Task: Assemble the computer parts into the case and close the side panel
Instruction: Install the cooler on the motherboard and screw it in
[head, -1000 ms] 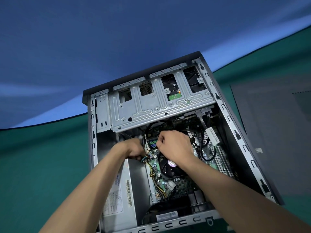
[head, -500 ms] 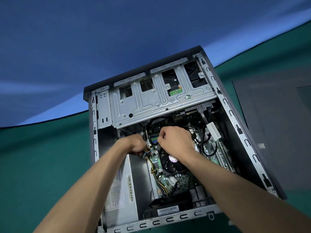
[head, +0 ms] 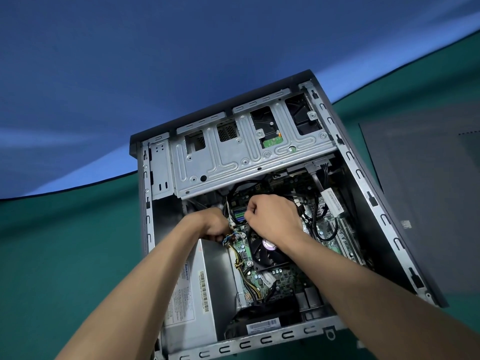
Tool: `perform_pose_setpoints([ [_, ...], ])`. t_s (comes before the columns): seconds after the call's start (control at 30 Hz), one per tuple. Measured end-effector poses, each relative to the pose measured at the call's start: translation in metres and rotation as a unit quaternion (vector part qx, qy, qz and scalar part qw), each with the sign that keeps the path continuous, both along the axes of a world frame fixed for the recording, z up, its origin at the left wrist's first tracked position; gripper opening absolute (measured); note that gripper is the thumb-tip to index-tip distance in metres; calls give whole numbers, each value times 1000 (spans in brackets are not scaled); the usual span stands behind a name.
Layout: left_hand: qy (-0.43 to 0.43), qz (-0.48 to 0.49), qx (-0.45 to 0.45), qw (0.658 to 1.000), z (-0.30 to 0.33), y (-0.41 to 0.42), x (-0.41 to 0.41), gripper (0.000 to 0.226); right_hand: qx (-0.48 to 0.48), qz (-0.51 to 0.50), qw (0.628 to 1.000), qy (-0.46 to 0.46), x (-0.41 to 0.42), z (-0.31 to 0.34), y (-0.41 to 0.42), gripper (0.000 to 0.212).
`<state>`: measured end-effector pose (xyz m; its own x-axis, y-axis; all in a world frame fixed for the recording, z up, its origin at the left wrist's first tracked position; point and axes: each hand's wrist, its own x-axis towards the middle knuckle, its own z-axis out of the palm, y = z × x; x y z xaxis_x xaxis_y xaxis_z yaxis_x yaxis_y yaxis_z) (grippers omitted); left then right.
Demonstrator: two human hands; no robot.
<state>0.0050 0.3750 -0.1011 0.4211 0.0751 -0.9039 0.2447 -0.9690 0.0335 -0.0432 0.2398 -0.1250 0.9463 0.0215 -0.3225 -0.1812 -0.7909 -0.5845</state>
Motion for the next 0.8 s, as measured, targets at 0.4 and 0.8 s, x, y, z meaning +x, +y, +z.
perform_pose_setpoints([
  [0.4,-16,-5,-4,1000,-5,1,-2,34,-4,1,1000,8,1,0,0,17],
  [0.8,-23,-35,13,999,-4,-1,-1,36,-5,0,1000,4,2,-2,1,16],
])
